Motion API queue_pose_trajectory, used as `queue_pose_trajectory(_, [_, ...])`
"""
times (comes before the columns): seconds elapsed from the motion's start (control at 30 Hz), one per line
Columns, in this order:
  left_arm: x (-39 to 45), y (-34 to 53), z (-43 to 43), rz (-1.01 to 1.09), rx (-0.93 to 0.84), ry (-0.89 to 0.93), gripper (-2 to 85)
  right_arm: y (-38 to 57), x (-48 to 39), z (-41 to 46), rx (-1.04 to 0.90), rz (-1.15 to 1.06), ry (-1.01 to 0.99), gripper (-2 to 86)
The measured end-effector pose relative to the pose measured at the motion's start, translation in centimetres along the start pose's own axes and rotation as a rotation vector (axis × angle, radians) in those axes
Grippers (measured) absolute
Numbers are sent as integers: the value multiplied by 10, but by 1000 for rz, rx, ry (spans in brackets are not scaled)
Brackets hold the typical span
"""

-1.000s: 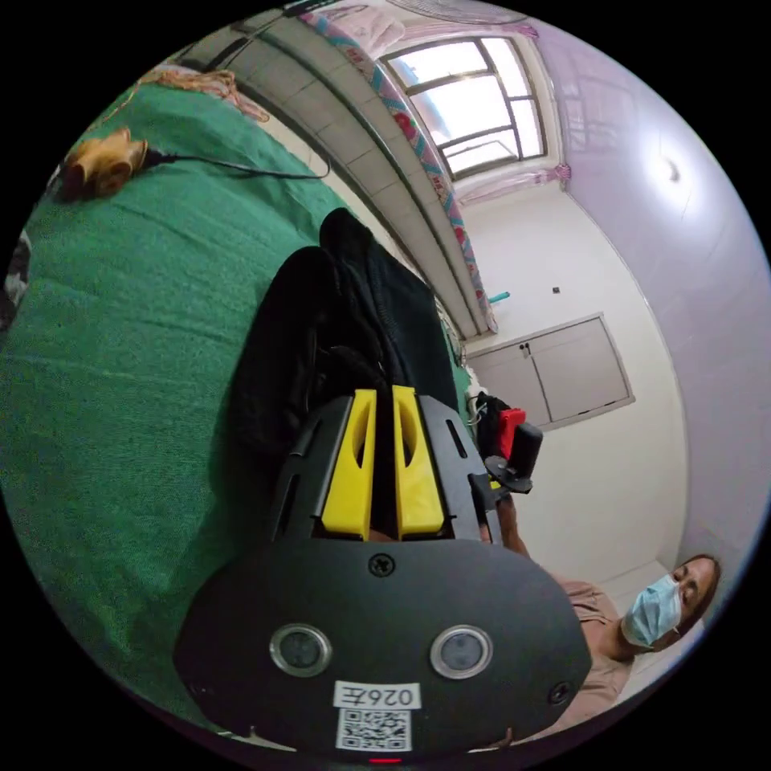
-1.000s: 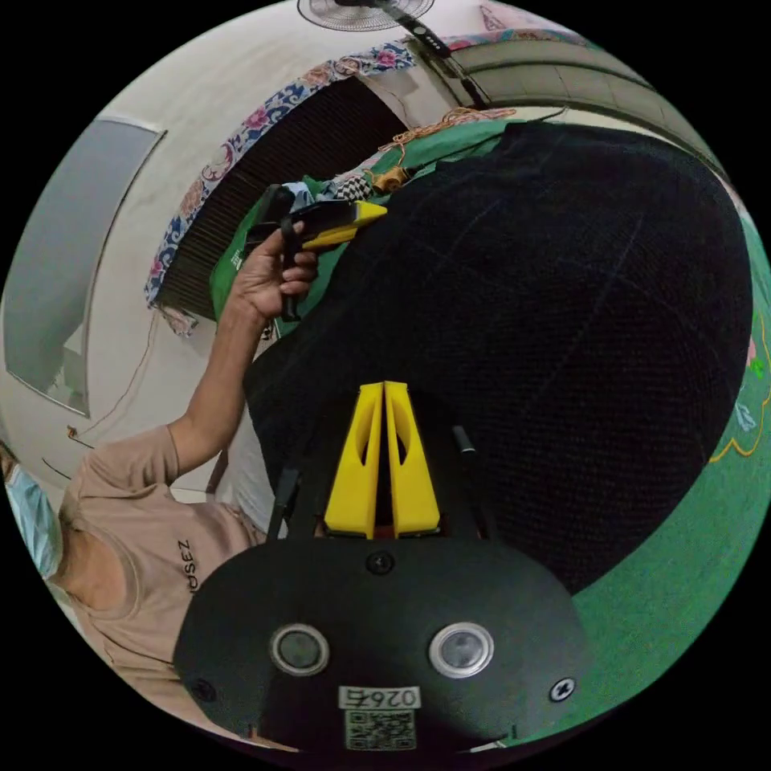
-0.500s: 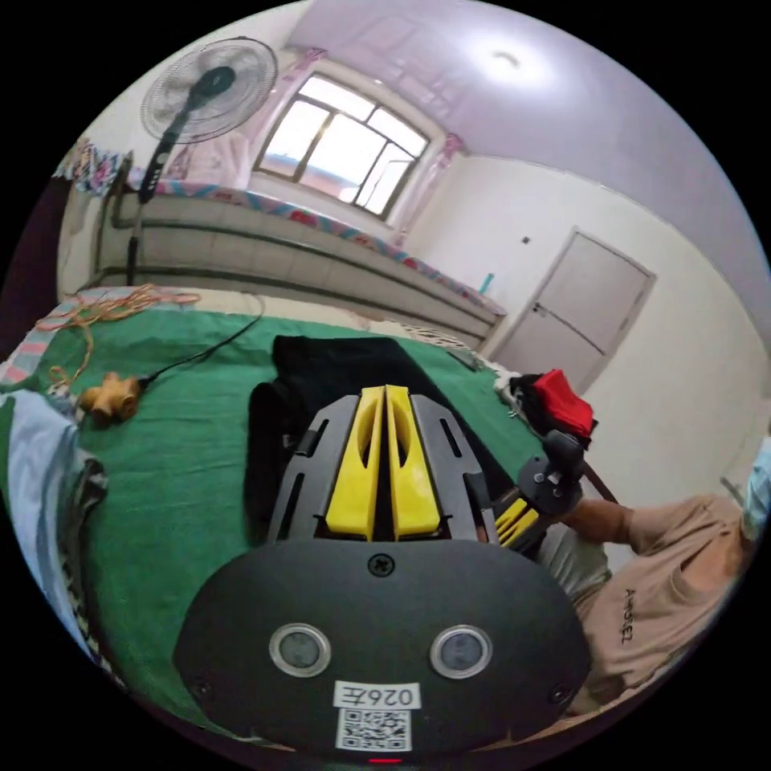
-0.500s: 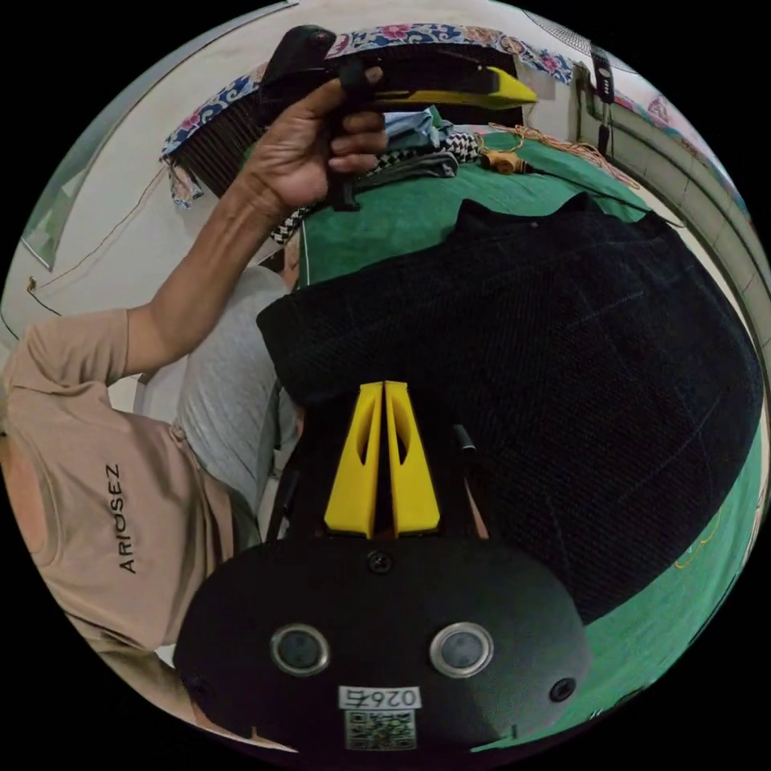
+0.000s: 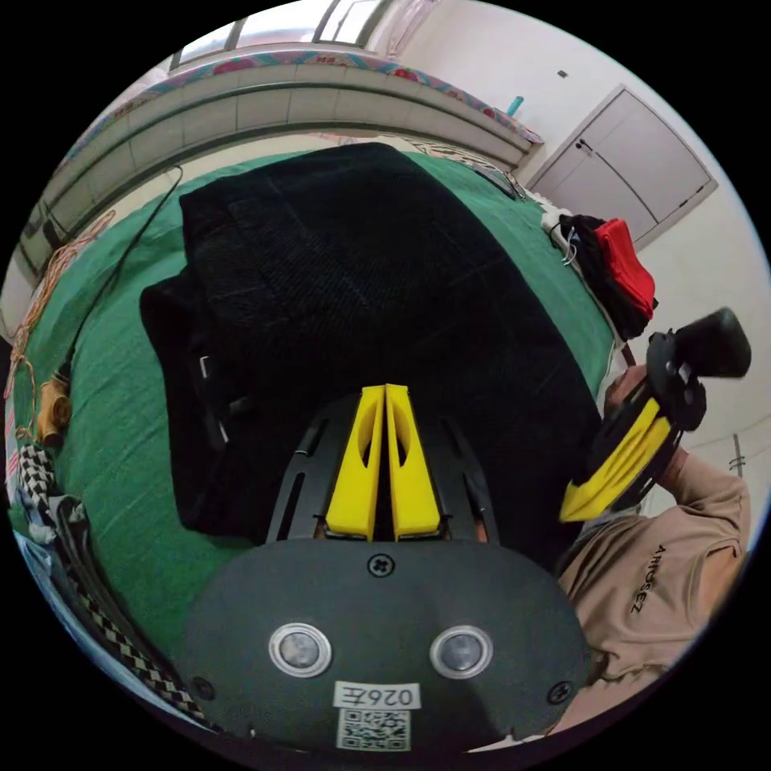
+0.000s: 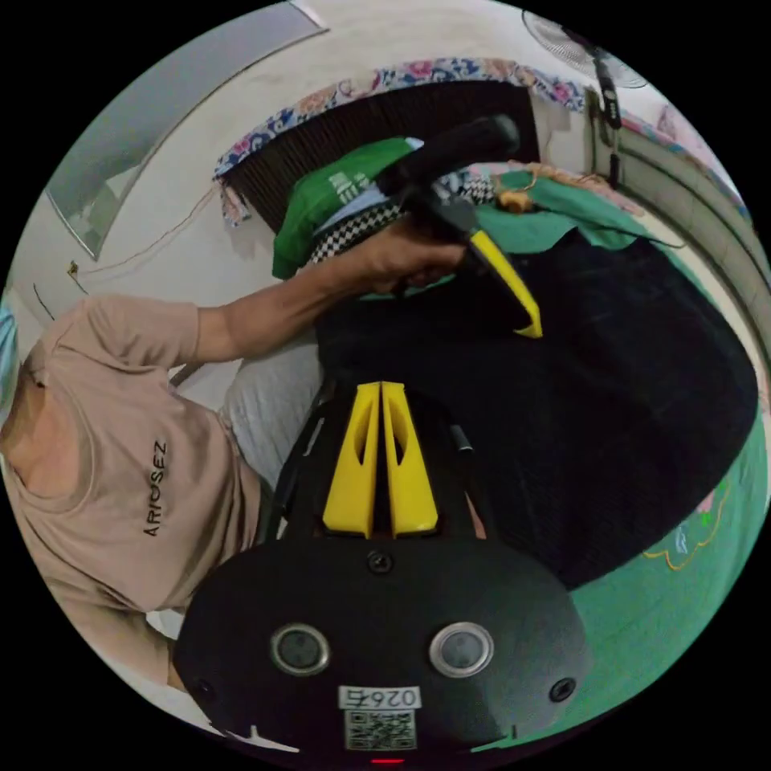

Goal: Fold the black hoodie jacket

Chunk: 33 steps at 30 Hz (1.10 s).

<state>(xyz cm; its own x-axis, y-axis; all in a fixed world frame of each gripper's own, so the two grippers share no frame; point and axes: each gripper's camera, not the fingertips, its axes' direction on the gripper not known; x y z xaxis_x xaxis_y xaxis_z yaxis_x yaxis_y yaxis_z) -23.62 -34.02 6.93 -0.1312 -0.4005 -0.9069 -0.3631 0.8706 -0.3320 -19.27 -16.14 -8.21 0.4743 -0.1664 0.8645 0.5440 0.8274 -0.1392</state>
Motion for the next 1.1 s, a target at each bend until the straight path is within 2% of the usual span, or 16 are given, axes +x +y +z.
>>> queue_pose_trajectory(0.03, [-3,2,-2,-10,6,-5,-10,11,18,-17,45,82,66,-12])
queue_pose_trajectory(0.1, [-4,2,1,-7,-3,-13,-10,29,58,-20,-66,296,293,-12])
queue_pose_trajectory(0.13, [-1,1,3,14,-2,-20,-10,42,80,-14,-182,375,417,-13])
queue_pose_trajectory(0.2, [7,-1,2,62,-5,-70,-10,55,93,-24,-120,414,330,-13])
queue_pose_trajectory(0.27, [16,2,-10,94,74,-160,-9,68,95,-47,0,393,305,-12])
queue_pose_trajectory(0.33, [21,15,-39,117,257,-264,-8,85,101,-68,114,417,293,-10])
queue_pose_trajectory(0.4, [15,27,-62,113,397,-249,-5,111,116,-89,235,482,268,-4])
queue_pose_trajectory(0.47, [-2,35,-75,57,460,-218,4,151,143,-112,379,595,220,30])
queue_pose_trajectory(0.67, [-93,37,-67,-214,369,-51,137,235,206,-138,549,838,144,93])
queue_pose_trajectory(0.77, [-138,38,-52,-354,336,99,267,270,229,-140,591,917,134,101])
queue_pose_trajectory(0.87, [-164,35,-31,-373,327,296,273,294,249,-138,600,957,112,115])
queue_pose_trajectory(1.1, [-168,15,-22,-302,241,164,242,316,291,-115,530,926,-47,149])
